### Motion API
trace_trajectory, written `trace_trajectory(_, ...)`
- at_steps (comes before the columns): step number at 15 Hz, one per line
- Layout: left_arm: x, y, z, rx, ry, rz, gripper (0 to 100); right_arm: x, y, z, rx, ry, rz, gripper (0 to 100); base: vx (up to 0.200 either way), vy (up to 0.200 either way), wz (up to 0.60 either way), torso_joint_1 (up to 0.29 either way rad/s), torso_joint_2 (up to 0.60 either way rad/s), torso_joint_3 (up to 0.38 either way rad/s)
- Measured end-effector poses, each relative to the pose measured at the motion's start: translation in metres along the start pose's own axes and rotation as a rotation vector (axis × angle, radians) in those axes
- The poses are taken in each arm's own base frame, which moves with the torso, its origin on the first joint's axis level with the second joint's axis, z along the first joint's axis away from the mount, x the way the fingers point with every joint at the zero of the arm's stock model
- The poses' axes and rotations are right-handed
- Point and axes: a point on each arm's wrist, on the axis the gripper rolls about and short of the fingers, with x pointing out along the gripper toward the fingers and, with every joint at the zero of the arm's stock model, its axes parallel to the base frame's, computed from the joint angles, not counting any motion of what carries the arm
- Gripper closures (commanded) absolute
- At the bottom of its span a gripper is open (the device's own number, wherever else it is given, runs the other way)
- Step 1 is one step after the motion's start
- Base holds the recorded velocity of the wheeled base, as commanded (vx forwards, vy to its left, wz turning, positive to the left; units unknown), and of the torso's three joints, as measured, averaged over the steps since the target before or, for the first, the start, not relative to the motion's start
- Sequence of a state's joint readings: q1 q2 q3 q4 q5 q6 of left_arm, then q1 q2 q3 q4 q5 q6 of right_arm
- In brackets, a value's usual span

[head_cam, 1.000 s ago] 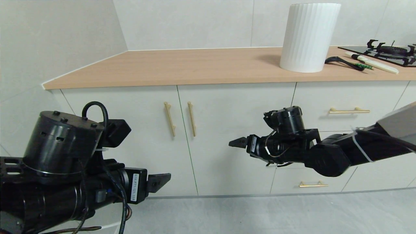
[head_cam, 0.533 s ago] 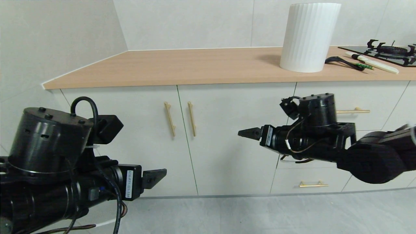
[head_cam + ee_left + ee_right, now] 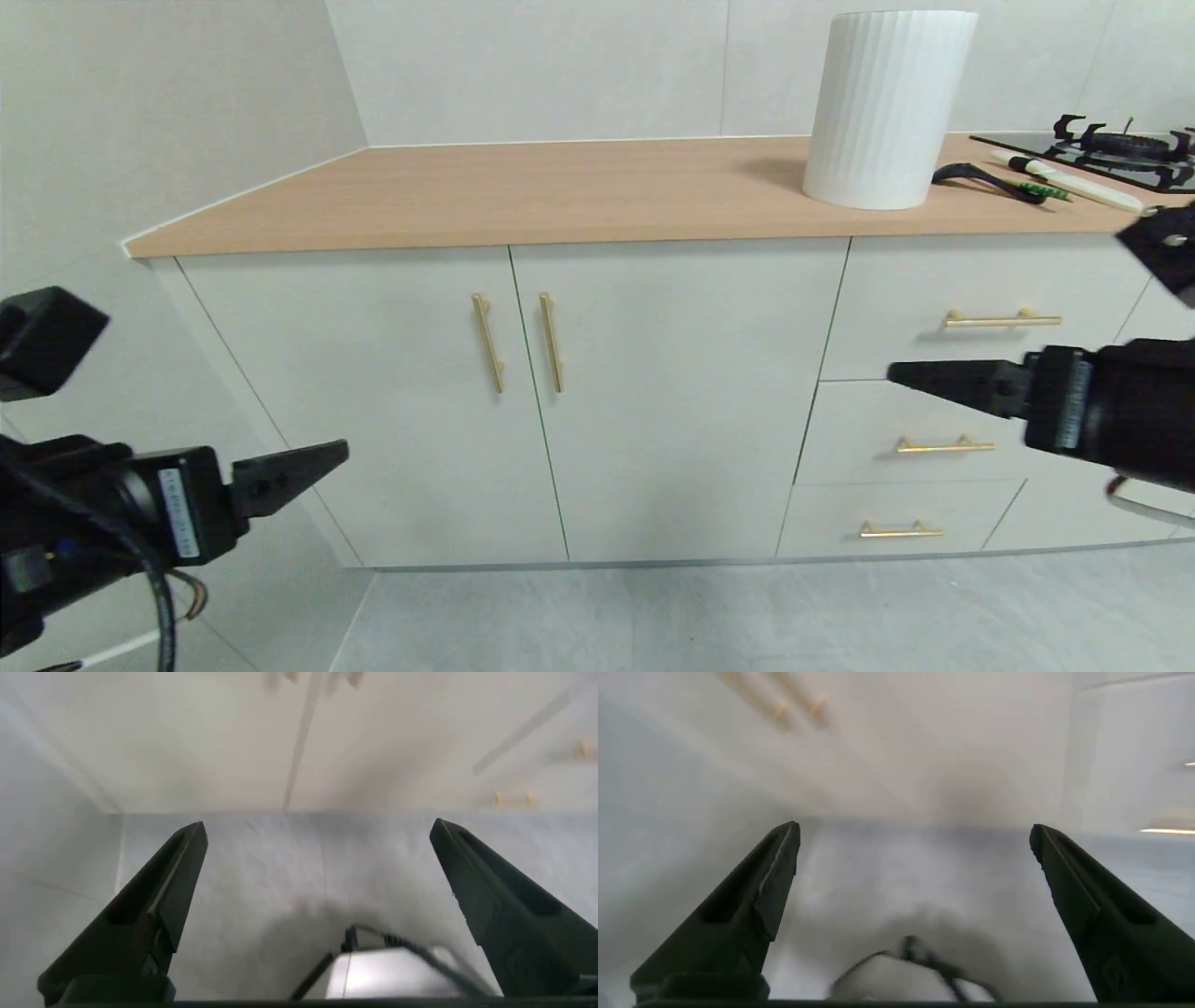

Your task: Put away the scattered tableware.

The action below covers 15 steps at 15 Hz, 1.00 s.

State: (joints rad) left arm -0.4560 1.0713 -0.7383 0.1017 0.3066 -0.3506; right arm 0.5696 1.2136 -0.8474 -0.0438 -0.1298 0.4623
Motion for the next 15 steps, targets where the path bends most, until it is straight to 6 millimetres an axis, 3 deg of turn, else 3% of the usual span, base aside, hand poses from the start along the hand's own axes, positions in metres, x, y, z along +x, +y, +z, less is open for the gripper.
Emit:
trace_trajectory(4, -0.058, 0.03, -0.011, 0.029, -0.19, 0.017, 0, -0.083, -0.032, -0.022, -0.152, -0.15, -0.147, 0, 0.0, 0.0, 0.0, 0.0, 0.0, 0.0)
trace_trajectory(9, -0.122, 0.059, -0.056, 0.166, -0.444, 0.126, 0, -0.164, -0.061, -0.068, -0.251, -0.385, -0.389, 0, 0.0, 0.0, 0.0, 0.0, 0.0, 0.0)
trace_trajectory(12, -0.147, 0.065, -0.081, 0.195, -0.574, 0.196, 0, -0.2, -0.064, -0.102, -0.316, -0.491, -0.475, 0, 0.0, 0.0, 0.0, 0.0, 0.0, 0.0)
trace_trajectory(15, -0.158, 0.066, -0.103, 0.202, -0.656, 0.275, 0, -0.216, -0.065, -0.12, -0.291, -0.589, -0.602, 0, 0.0, 0.0, 0.0, 0.0, 0.0, 0.0)
